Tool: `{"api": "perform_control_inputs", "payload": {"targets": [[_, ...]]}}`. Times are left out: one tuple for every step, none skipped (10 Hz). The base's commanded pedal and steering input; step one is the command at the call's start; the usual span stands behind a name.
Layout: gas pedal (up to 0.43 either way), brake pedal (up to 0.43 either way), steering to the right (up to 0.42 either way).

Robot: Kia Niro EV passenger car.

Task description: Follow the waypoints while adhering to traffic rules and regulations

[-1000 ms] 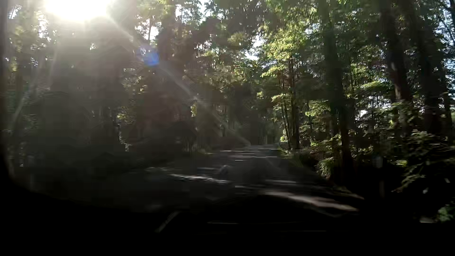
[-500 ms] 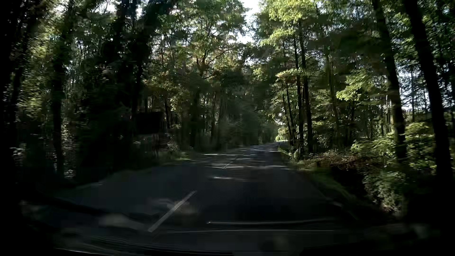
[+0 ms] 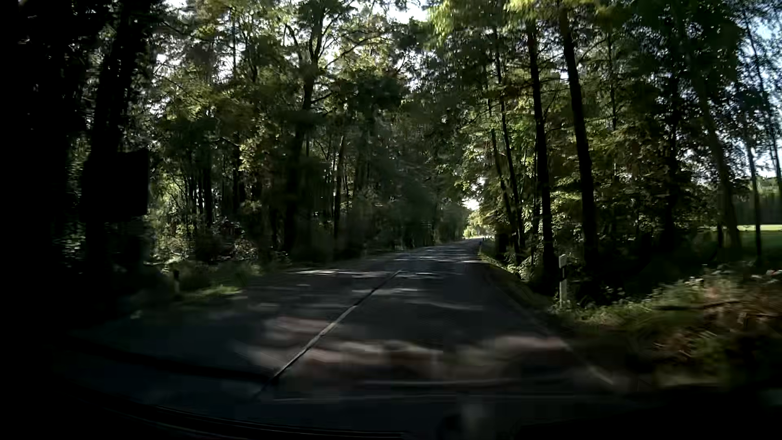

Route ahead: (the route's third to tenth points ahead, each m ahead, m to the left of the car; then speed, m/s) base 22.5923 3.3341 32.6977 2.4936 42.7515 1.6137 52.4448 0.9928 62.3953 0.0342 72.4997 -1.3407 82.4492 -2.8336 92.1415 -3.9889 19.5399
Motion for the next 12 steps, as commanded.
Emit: {"api": "perform_control_inputs", "payload": {"targets": [[0.248,0.006,0.017],[0.248,0.006,0.017],[0.248,0.006,0.017],[0.248,0.006,0.017],[0.248,0.006,0.018],[0.248,0.006,0.018],[0.248,0.006,0.018],[0.248,0.006,0.018],[0.248,0.006,0.018],[0.248,0.006,0.018],[0.248,0.006,0.017],[0.248,0.006,0.016]]}}
